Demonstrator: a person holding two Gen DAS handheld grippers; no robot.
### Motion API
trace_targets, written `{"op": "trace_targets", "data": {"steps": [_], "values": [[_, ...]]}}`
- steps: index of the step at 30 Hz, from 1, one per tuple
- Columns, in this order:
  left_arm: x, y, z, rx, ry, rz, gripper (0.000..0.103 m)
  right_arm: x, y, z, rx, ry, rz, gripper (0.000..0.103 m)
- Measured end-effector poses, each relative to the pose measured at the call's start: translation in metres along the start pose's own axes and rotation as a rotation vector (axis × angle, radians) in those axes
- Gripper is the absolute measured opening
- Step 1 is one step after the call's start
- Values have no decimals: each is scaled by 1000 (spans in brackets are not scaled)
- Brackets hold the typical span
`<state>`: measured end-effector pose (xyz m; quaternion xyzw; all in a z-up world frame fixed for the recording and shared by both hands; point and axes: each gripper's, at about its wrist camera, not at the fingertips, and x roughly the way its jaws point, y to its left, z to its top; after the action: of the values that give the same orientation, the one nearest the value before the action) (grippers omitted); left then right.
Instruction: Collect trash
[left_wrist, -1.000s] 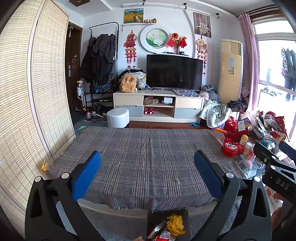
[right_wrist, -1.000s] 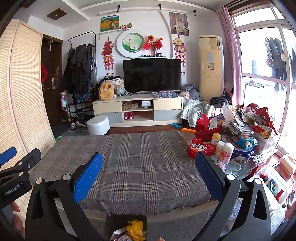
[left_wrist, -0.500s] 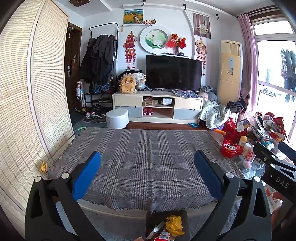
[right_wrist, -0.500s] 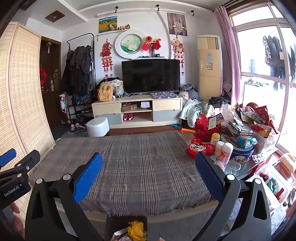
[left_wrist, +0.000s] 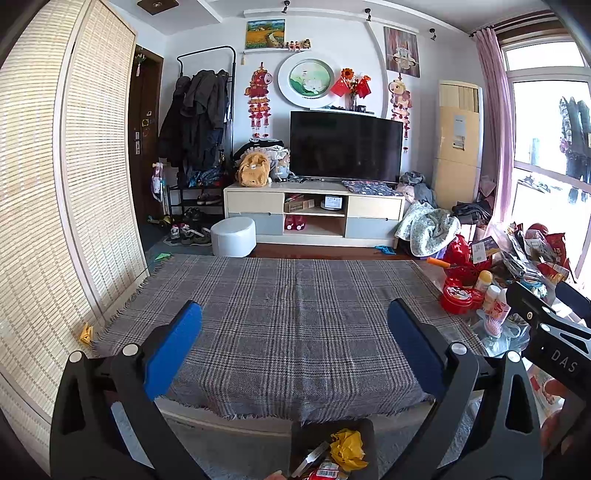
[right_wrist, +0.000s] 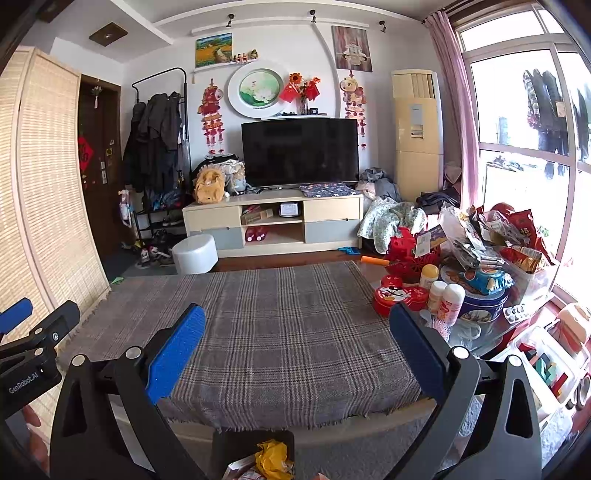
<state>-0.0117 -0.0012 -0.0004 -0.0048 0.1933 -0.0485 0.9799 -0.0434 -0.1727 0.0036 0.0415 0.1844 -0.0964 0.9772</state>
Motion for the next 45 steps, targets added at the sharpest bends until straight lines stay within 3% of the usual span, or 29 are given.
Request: {"op": "trace_targets", "data": {"steps": [12,21,28,45], "values": [[-1,0,3,5,-8,13,95,-1,1,0,3,0,-1,100],[1,-1,2,46,-19,90,95,1,3,-4,14,3,-13,100],[2,2,0,26,-17,35,95,1,5,-5,15,5,-15,100],[2,6,-3,17,-6,34,95,1,6,-4,21,4,-15,100]]}}
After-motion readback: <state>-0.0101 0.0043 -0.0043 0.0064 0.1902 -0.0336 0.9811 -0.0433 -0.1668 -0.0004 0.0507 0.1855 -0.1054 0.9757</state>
